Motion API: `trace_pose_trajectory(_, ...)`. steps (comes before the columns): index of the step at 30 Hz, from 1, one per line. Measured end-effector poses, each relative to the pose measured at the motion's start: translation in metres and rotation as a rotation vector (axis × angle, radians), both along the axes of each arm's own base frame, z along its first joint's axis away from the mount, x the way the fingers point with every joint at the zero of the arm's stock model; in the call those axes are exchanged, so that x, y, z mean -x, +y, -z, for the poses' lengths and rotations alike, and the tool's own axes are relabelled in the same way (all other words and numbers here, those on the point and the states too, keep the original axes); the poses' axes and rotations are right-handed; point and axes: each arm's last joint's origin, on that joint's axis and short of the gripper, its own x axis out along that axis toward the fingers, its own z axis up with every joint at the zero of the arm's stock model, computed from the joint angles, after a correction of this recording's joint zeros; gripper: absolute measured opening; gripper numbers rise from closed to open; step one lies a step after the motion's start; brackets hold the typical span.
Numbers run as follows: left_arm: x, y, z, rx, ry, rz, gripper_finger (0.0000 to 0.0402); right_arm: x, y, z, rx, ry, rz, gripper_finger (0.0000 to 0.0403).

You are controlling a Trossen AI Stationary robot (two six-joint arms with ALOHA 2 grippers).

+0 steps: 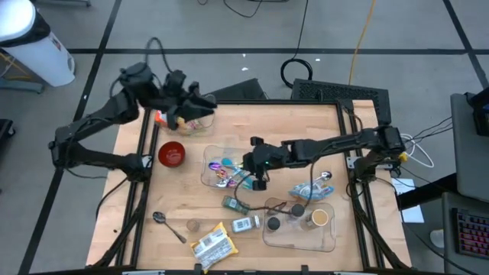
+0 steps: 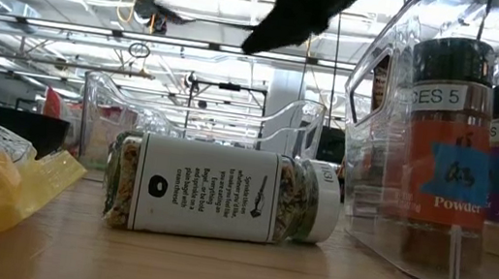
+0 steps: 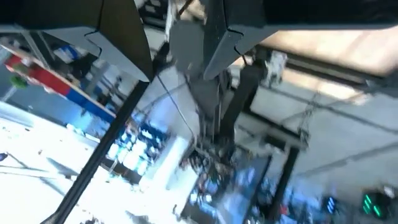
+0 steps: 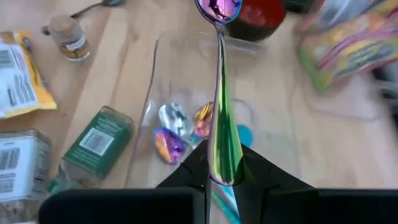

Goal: Pick & Place Food Item
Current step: Put the blue spoon into the middle transparent bin

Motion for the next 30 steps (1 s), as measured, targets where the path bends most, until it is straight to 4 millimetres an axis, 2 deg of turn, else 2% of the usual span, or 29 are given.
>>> trace_pose_trajectory(7, 0.010, -0.004, -0.006, -0.008, -0.027, -0.016, 0.0150, -0.023, -0.014, 0.028, -0.148, 0.061, 0.020, 0.0028)
trace_pose_trajectory(15, 0.009, -0.004, -0.004, 0.000, -0.008, -0.016, 0.0150, -0.042, -0.031, 0.043, -0.194, 0.137, 0.081, 0.0028)
trace_pose_trajectory(24, 0.007, -0.003, -0.002, -0.002, 0.002, -0.017, 0.0150, -0.052, -0.043, 0.070, -0.278, 0.254, 0.131, 0.0028)
trace_pose_trajectory(30, 0.007, -0.003, 0.002, 0.009, 0.045, -0.017, 0.0150, -0.051, -0.043, 0.077, -0.291, 0.297, 0.127, 0.0028)
